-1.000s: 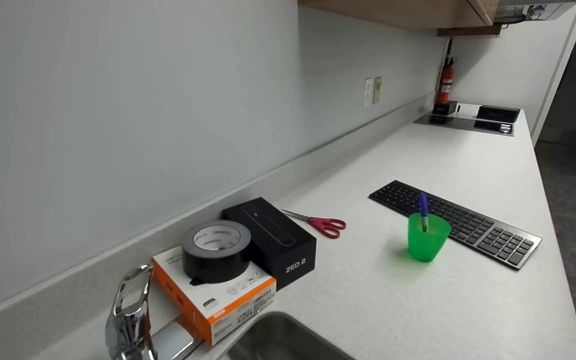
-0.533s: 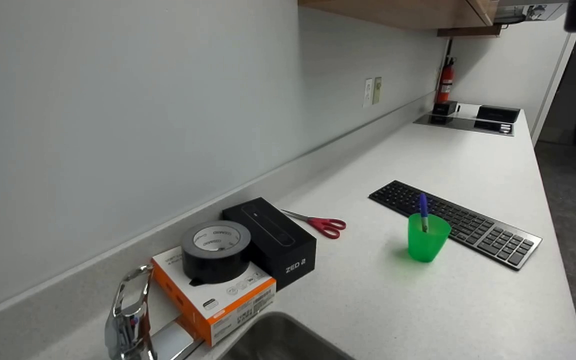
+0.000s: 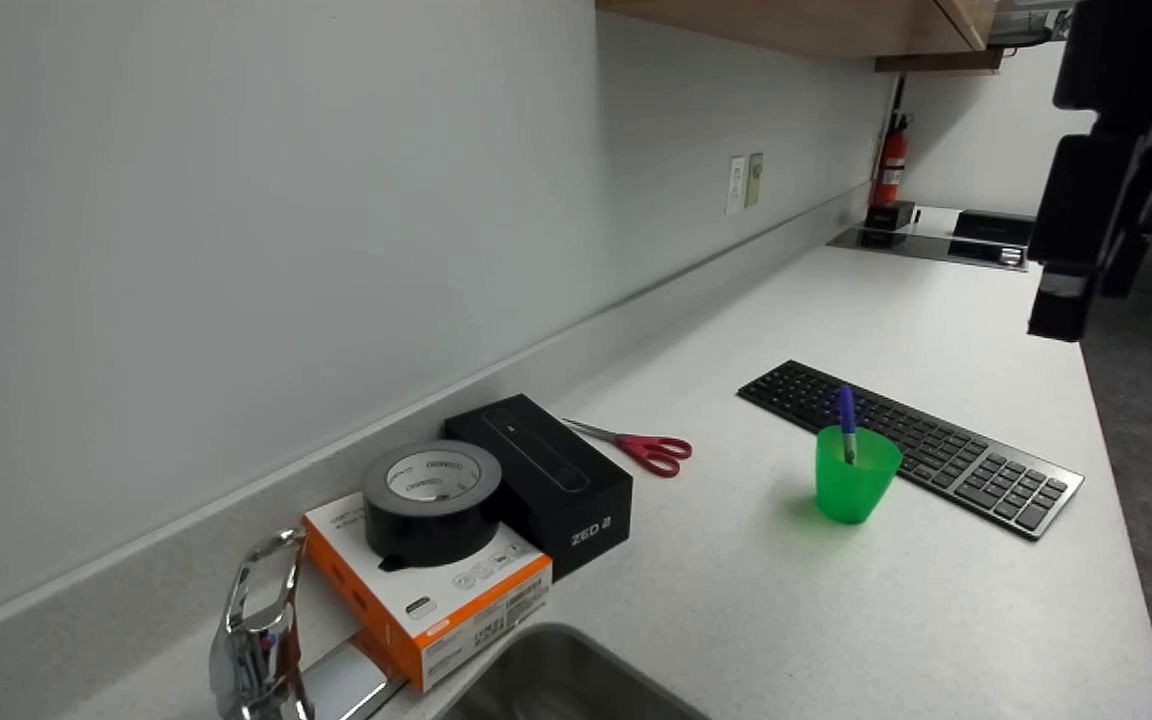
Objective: Remove the pen from the cup.
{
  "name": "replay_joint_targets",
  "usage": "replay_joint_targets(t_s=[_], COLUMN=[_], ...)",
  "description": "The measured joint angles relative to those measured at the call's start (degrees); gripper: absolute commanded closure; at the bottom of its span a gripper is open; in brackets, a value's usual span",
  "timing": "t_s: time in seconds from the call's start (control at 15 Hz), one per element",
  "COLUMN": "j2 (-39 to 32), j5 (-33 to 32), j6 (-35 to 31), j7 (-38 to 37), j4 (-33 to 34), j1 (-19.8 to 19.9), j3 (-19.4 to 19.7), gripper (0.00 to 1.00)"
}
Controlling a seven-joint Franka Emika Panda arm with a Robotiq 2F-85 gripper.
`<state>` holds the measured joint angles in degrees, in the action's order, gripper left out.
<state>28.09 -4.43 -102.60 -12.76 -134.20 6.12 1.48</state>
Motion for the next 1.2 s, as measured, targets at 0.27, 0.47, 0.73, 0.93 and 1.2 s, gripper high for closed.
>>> replay_joint_targets(t_s=[0.27, 0.47, 0.73, 0.93, 1.2], j2=[0.0, -0.5, -4.7, -10.1, -16.8], j5=[0.0, 0.0, -0.3, -1.9, -5.1], j6=[0.0, -3.9, -16.0, -25.5, -34.2], j7=[-0.2, -2.0, -6.7, -10.7, -17.3], j4=[0.0, -0.6, -3.2, -4.8, -5.4], j1=[0.0, 0.2, 2.5, 5.2, 7.9], j3=[-0.1, -0.1, 0.1, 0.5, 1.1], gripper=[0.00, 0.00, 0.00, 0.00, 0.00])
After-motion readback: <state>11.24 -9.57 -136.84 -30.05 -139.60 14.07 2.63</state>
